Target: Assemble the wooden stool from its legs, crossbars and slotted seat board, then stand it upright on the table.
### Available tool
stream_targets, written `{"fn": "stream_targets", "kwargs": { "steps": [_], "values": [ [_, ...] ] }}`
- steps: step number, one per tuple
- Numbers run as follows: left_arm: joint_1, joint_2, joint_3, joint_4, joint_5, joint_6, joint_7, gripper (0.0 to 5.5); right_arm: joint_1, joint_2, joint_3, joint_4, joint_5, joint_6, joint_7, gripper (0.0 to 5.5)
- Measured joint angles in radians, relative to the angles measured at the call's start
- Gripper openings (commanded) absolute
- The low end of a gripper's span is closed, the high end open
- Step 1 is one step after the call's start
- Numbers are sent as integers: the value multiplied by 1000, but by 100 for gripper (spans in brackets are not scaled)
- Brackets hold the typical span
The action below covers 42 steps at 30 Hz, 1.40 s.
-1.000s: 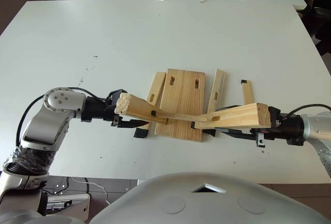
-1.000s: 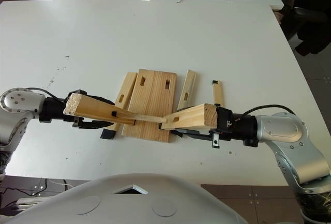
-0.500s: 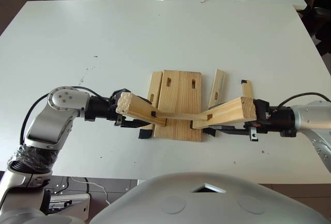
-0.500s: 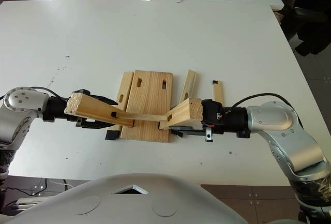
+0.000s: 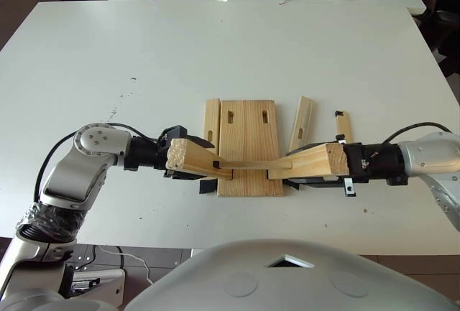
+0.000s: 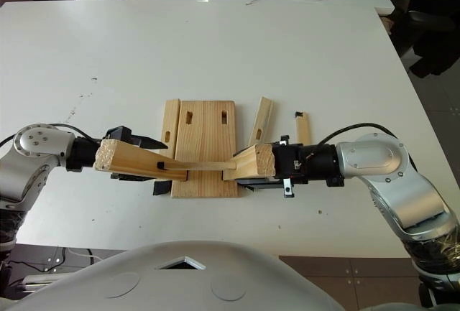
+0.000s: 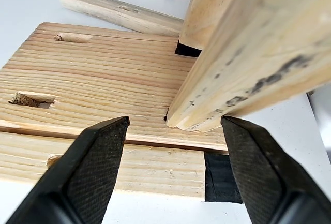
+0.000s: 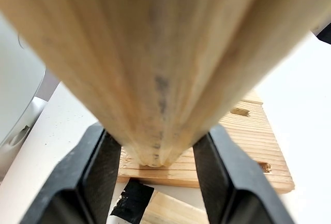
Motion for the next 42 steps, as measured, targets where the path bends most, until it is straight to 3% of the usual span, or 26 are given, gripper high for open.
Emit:
{"fn": "stream_targets", "kwargs": {
  "steps": [11,29,35,38,42],
  "values": [
    [-51,-47,-14,-2,32,54,56,329,-121,0,30,78,41,146,3,201],
    [-89,-67,24,88,5,-64,-11,329,-192,2,64,208,45,107,69,201],
    [-145,-23,65,362,39,-170,-67,329,-195,2,81,226,32,66,68,201],
    [-294,-41,112,505,4,-109,-58,284,-199,2,90,232,26,60,68,201],
    [-524,-151,121,567,-71,19,-25,220,-207,3,110,250,13,43,69,201]
  ]
}}
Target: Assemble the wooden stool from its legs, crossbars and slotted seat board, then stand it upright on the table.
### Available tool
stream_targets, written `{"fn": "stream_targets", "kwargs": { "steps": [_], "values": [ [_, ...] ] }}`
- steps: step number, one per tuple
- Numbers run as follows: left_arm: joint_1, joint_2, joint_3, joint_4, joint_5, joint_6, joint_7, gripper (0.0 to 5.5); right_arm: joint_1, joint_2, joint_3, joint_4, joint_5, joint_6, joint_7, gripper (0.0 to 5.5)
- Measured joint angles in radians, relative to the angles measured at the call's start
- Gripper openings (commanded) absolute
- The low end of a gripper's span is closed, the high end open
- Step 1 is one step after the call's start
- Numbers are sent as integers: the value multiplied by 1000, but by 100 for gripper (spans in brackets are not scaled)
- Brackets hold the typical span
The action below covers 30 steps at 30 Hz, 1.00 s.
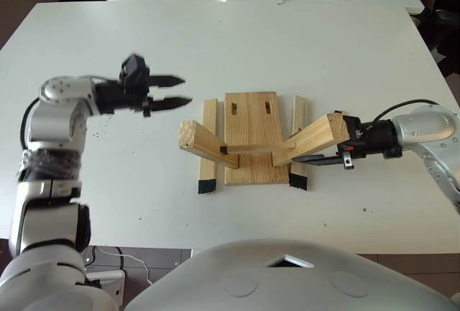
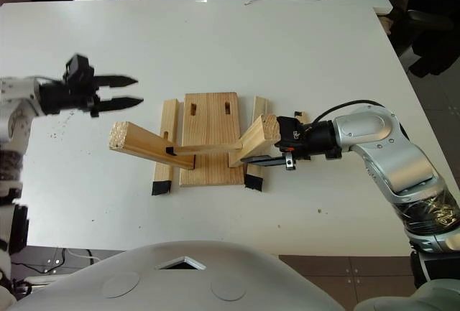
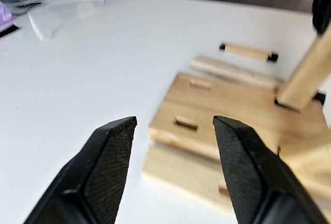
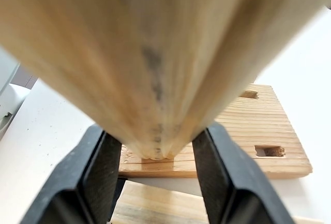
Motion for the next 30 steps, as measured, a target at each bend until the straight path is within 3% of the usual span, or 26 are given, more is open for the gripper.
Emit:
{"fn": "stream_targets", "kwargs": {
  "steps": [5,11,22,30],
  "values": [
    [-176,-101,-95,-119,-91,133,-110,131,-33,6,33,22,-10,-5,5,201],
    [-232,-157,-200,-266,-185,284,-219,129,-82,22,64,58,-21,-14,24,201],
    [-146,-203,-274,-374,-247,405,-204,129,-103,55,99,68,-64,-13,14,201],
    [-82,-203,-443,-280,-175,434,-209,129,-102,79,132,82,-121,-13,-1,201]
  ]
}}
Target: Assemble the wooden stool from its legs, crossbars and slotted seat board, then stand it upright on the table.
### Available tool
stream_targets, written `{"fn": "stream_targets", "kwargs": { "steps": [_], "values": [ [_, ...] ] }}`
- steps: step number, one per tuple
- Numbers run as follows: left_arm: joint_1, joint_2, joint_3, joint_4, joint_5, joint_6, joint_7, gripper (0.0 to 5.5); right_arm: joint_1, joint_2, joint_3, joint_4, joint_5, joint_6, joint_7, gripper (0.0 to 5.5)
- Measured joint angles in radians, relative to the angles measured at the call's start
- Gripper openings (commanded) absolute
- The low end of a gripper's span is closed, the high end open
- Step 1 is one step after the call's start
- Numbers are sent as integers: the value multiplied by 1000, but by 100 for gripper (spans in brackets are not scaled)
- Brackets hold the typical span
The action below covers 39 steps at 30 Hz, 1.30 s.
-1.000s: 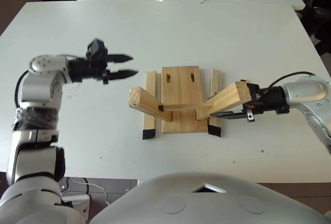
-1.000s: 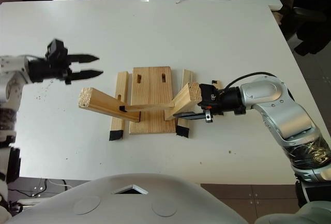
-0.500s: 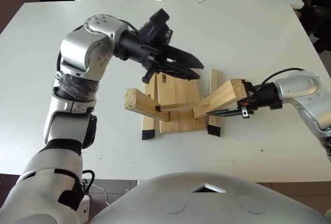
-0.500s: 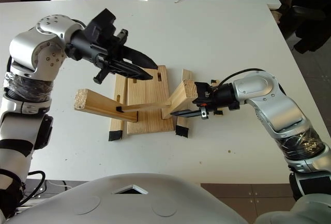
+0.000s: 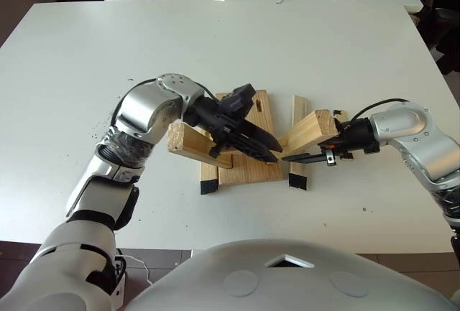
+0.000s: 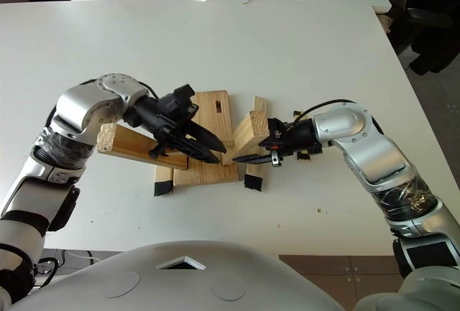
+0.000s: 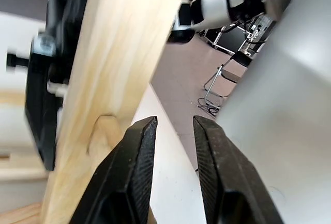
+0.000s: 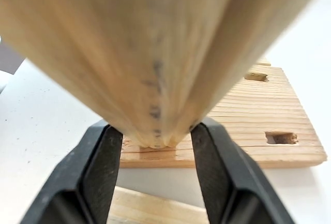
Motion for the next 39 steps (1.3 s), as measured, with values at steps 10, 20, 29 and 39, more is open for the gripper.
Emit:
{"fn": "stream_targets", "kwargs": {
  "steps": [10,20,29,39],
  "values": [
    [1,-34,142,-17,-107,102,125,129,-2,2,15,1,-33,2,2,201],
    [-71,183,450,-28,-64,-108,149,129,49,-1,-15,-45,-35,13,-15,201],
    [575,513,504,-93,206,-590,-51,182,176,-47,-106,-122,-3,38,-43,201],
    [575,436,520,-344,-14,-386,90,182,174,-54,-107,-131,0,55,-41,201]
  ]
}}
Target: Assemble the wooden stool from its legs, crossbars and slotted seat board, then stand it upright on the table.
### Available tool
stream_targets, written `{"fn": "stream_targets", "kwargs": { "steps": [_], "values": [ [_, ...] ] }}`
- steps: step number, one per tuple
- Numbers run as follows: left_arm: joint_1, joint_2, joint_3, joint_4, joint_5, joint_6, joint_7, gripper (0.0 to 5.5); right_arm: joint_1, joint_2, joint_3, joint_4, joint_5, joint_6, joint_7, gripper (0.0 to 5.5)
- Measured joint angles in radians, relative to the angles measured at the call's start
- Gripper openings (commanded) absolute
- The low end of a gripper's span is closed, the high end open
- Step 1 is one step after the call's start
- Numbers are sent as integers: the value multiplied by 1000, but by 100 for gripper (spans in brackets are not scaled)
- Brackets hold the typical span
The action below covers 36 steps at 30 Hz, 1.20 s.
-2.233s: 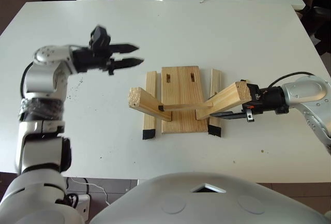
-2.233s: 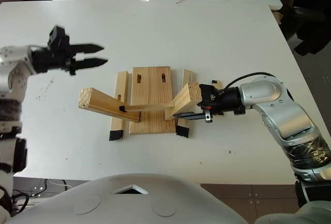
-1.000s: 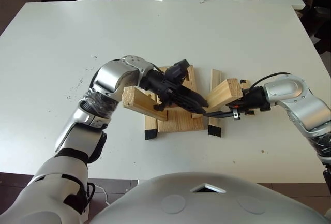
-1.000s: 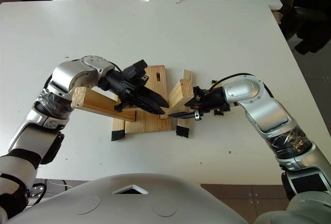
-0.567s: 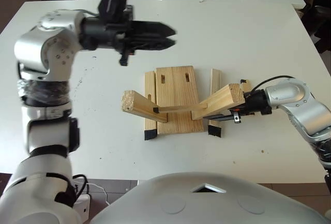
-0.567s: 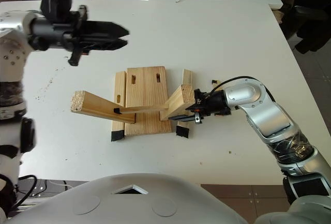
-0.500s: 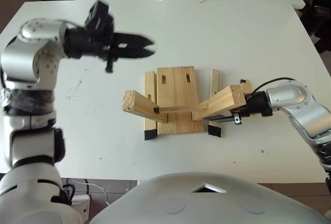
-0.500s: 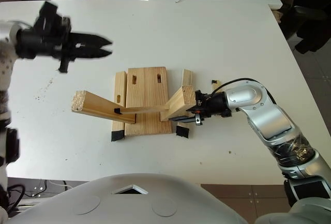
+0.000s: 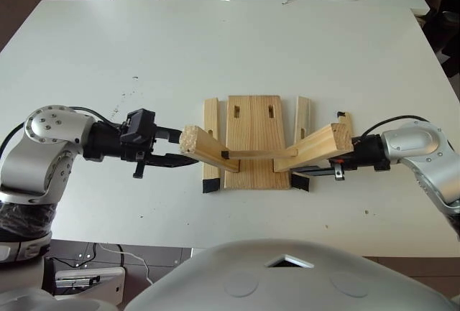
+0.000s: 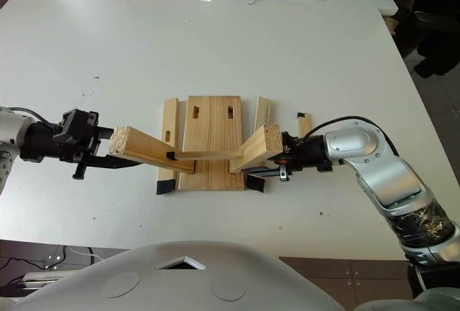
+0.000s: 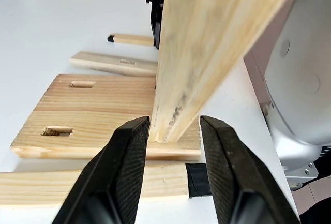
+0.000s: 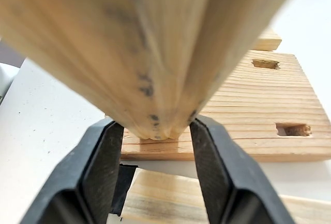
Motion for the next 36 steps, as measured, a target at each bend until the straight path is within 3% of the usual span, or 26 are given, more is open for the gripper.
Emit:
{"fn": "stream_targets", "kwargs": {
  "steps": [9,23,36],
  "values": [
    [-2,2,2,-101,-88,149,32,182,-25,-6,14,23,-4,19,37,199],
    [-69,-74,-84,-96,-74,199,68,182,-61,-3,69,67,-116,139,47,1],
    [-135,-121,-78,-55,-21,227,205,182,-61,-1,86,67,-139,204,53,1]
  ]
}}
